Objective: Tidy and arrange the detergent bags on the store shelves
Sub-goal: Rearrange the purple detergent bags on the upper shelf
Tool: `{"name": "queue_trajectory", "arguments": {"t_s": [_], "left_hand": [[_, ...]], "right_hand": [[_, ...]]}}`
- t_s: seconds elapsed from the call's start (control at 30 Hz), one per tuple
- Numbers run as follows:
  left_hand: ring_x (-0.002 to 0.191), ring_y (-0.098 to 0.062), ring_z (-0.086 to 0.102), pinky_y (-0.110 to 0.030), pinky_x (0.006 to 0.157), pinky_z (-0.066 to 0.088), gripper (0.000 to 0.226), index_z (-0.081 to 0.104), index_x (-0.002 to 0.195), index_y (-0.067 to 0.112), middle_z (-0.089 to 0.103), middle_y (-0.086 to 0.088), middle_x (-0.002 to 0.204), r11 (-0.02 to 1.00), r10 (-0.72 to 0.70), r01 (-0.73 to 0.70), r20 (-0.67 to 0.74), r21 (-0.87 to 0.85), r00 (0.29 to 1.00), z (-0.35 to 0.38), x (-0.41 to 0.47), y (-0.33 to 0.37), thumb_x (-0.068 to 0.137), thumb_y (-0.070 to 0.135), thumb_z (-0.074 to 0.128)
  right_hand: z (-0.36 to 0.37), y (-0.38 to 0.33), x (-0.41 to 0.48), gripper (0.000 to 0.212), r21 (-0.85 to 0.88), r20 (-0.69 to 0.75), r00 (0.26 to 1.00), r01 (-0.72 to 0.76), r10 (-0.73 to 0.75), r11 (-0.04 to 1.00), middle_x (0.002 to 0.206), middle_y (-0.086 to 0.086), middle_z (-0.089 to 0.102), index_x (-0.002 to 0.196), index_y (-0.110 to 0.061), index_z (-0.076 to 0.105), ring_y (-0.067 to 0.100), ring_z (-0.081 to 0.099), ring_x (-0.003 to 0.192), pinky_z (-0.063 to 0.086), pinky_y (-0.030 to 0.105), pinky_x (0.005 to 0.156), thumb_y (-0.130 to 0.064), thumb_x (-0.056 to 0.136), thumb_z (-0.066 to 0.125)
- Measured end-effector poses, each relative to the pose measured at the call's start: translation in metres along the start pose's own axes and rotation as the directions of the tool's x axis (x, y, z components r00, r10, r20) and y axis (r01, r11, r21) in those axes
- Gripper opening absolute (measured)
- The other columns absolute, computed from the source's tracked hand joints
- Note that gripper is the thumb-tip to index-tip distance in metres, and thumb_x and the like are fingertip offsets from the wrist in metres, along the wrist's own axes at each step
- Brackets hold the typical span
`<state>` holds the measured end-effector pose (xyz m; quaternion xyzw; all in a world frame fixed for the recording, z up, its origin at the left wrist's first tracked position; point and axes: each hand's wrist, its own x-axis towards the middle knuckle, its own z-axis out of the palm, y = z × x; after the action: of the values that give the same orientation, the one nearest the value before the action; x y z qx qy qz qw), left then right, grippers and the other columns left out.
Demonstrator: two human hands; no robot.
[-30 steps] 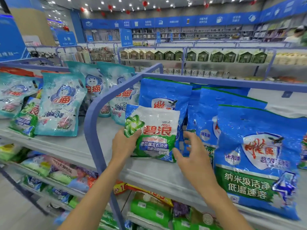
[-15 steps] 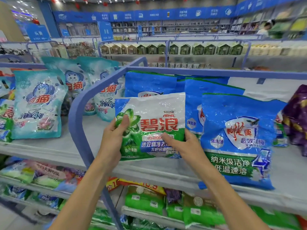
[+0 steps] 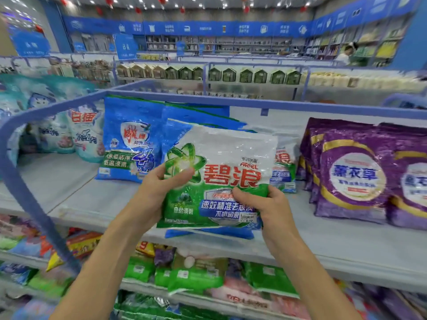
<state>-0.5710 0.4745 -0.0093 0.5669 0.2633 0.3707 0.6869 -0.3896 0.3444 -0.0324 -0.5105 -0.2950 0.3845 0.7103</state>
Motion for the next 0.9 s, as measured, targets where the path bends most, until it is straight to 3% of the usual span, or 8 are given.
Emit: {"name": "queue_trajectory", "arguments": {"t_s": [0.13,0.27,0.33,0.4,0.47,0.57,0.73,0.9], "left_hand": [[0.091,-0.031,0.077,-0.043,0.079,0.062,0.052,0.067,0.116,0.007,0.078,-0.014,0.104,0.994,-0.085,0.083,0.027,0.076,0.996,0.067,-0.005,-0.021,0.071,0.021,0.09],[0.102,-0.028,0.075,-0.051,0.098,0.054,0.029,0.073,0.111,0.015,0.079,-0.007,0.106,0.981,-0.113,0.11,0.012,0.16,0.993,0.121,0.009,-0.043,0.087,0.031,0.079],[0.099,-0.025,0.076,-0.05,0.099,0.054,0.018,0.076,0.103,0.014,0.08,-0.004,0.1,0.976,-0.113,0.119,-0.041,0.181,0.993,0.146,0.021,-0.055,0.089,0.026,0.077],[0.09,-0.017,0.076,-0.038,0.088,0.059,0.01,0.075,0.097,0.015,0.08,0.001,0.091,0.979,-0.102,0.122,-0.124,0.162,0.987,0.168,0.04,-0.067,0.092,0.023,0.075],[0.079,-0.018,0.073,-0.029,0.071,0.054,0.016,0.07,0.087,0.017,0.076,0.002,0.081,0.981,-0.088,0.124,-0.223,0.152,0.971,0.186,0.057,-0.075,0.096,0.031,0.07],[0.069,-0.025,0.05,-0.035,0.065,0.036,0.041,0.049,0.073,0.015,0.05,-0.001,0.068,0.956,-0.066,0.171,-0.394,0.239,0.917,0.194,0.082,-0.083,0.1,0.043,0.06],[0.07,-0.012,0.05,-0.029,0.059,0.038,0.038,0.06,0.119,0.007,0.057,0.0,0.084,0.984,-0.009,0.105,-0.537,0.147,0.844,0.171,0.12,-0.082,0.107,0.041,0.047],[0.094,-0.019,0.053,-0.031,0.079,0.038,0.027,0.057,0.116,0.02,0.06,0.0,0.108,0.991,-0.103,0.133,-0.568,0.011,0.816,0.166,0.14,-0.077,0.105,0.044,0.05]], "right_hand": [[-0.065,-0.016,-0.009,0.031,-0.003,-0.075,0.997,-0.017,0.016,1.0,0.096,0.015,0.079,0.098,-0.007,0.074,0.03,0.077,0.078,0.063,0.039,0.07,-0.008,0.067,0.082],[-0.115,-0.032,-0.007,0.018,-0.049,-0.182,0.983,0.024,-0.032,0.999,0.091,0.01,0.08,0.101,-0.01,0.072,0.027,0.077,0.073,0.063,0.036,0.062,-0.008,0.084,0.078],[-0.135,-0.037,0.001,0.017,-0.081,-0.227,0.972,0.037,-0.055,0.996,0.088,0.006,0.08,0.102,-0.013,0.072,0.023,0.077,0.07,0.061,0.03,0.056,-0.008,0.086,0.077],[-0.149,-0.038,0.014,0.017,-0.132,-0.251,0.965,0.042,-0.075,0.99,0.089,0.005,0.081,0.104,-0.013,0.071,0.022,0.078,0.073,0.061,0.028,0.056,-0.009,0.088,0.076],[-0.156,-0.035,0.028,0.018,-0.203,-0.257,0.961,0.046,-0.098,0.978,0.092,0.003,0.081,0.108,-0.013,0.071,0.02,0.078,0.078,0.061,0.028,0.06,-0.011,0.09,0.075],[-0.154,-0.021,0.052,0.017,-0.295,-0.252,0.959,0.051,-0.129,0.954,0.099,0.0,0.08,0.112,-0.019,0.071,0.015,0.078,0.084,0.062,0.031,0.069,-0.017,0.096,0.071],[-0.131,-0.002,0.09,0.023,-0.272,-0.258,0.966,-0.047,-0.026,0.961,0.103,0.001,0.079,0.117,-0.019,0.067,0.019,0.077,0.091,0.063,0.042,0.082,-0.034,0.106,0.053],[-0.123,-0.006,0.126,0.016,-0.155,-0.319,0.947,-0.098,0.044,0.983,0.099,0.008,0.079,0.11,-0.014,0.069,0.026,0.078,0.085,0.064,0.047,0.078,-0.023,0.105,0.057]]}}
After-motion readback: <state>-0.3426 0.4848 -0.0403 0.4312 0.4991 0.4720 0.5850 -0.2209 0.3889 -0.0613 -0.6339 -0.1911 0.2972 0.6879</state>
